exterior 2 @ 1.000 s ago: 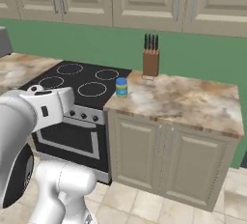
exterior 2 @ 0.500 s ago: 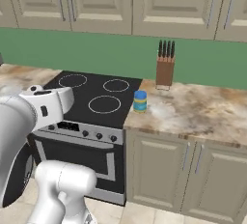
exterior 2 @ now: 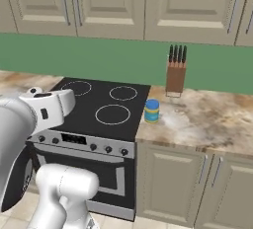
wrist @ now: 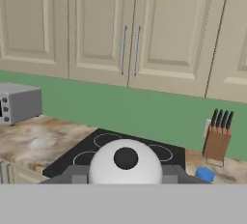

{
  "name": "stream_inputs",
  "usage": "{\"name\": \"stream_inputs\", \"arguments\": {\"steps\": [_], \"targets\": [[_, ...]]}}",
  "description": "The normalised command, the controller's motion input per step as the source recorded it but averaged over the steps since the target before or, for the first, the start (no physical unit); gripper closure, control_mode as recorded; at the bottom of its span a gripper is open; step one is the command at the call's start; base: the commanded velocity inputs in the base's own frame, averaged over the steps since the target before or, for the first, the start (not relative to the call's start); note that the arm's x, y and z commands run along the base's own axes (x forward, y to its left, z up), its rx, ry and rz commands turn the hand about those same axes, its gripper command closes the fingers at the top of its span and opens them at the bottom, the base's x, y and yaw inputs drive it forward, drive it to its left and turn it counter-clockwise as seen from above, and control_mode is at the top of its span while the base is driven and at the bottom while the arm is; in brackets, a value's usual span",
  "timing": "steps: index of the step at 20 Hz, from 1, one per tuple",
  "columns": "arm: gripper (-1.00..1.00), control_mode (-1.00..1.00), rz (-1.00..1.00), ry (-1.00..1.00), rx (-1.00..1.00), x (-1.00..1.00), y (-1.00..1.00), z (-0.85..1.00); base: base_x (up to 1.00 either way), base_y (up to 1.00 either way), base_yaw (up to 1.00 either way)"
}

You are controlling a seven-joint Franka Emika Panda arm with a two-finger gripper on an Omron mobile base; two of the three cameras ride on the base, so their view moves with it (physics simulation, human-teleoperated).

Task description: Take 2 condiments from the cabinet and move them on the counter near the stove.Make sure the condiments are lined up with each other, next to each other.

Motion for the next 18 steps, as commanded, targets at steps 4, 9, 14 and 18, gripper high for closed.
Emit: {"name": "stream_inputs", "arguments": {"steps": [4, 9, 14, 18], "targets": [[1.00, 1.00, 0.00, 0.00, 0.00, 0.00, 0.00, 0.00, 0.09, -0.05, -0.02], [1.00, 1.00, 0.00, 0.00, 0.00, 0.00, 0.00, 0.00, 0.20, -0.05, -0.03], [1.00, 1.00, 0.00, 0.00, 0.00, 0.00, 0.00, 0.00, 0.47, -0.16, -0.04], [1.00, 1.00, 0.00, 0.00, 0.00, 0.00, 0.00, 0.00, 0.67, -0.01, -0.03]]}}
